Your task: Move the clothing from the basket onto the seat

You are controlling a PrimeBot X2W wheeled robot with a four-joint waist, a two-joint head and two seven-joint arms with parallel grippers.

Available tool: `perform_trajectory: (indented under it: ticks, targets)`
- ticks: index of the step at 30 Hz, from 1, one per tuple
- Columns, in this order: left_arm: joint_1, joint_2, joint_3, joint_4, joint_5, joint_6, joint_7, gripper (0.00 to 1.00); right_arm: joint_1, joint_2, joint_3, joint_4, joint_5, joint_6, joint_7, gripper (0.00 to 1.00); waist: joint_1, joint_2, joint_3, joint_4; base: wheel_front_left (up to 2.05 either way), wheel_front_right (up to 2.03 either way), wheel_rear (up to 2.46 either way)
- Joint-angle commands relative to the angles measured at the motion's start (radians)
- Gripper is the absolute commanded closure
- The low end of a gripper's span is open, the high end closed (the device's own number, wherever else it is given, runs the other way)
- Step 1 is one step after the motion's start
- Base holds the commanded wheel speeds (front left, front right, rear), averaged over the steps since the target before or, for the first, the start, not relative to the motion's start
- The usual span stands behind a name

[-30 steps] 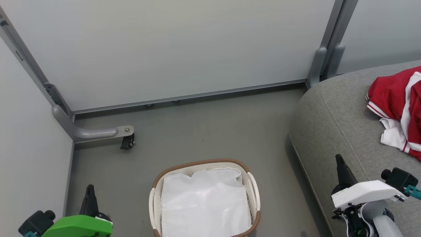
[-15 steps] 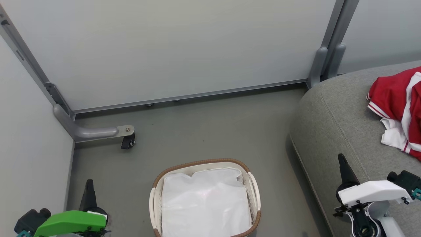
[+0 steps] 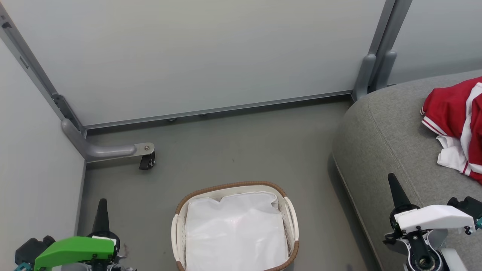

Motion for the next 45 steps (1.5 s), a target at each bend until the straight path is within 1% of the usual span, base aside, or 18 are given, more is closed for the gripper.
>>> perform_trajectory:
  ticks: [1, 20, 45]
  targets:
    - [-0.029, 0.008, 0.005, -0.015, -0.026, -0.006, 0.006, 1.00, 0.004, -0.007, -0.005, -0.016, 0.030, 0.000, 0.008, 1.00, 0.0000, 0.0000, 0.000, 0.000, 0.00, 0.00, 0.00]
    - [-0.041, 0.009, 0.012, -0.041, -0.189, -0.008, 0.052, 1.00, 0.015, -0.008, -0.016, -0.045, 0.206, 0.000, 0.054, 1.00, 0.0000, 0.0000, 0.001, 0.004, 0.00, 0.00, 0.00]
    - [-0.054, 0.009, 0.019, -0.067, -0.368, -0.009, 0.100, 1.00, 0.026, -0.010, -0.027, -0.077, 0.398, 0.000, 0.101, 1.00, 0.0000, 0.0000, 0.002, 0.008, 0.00, 0.00, 0.00]
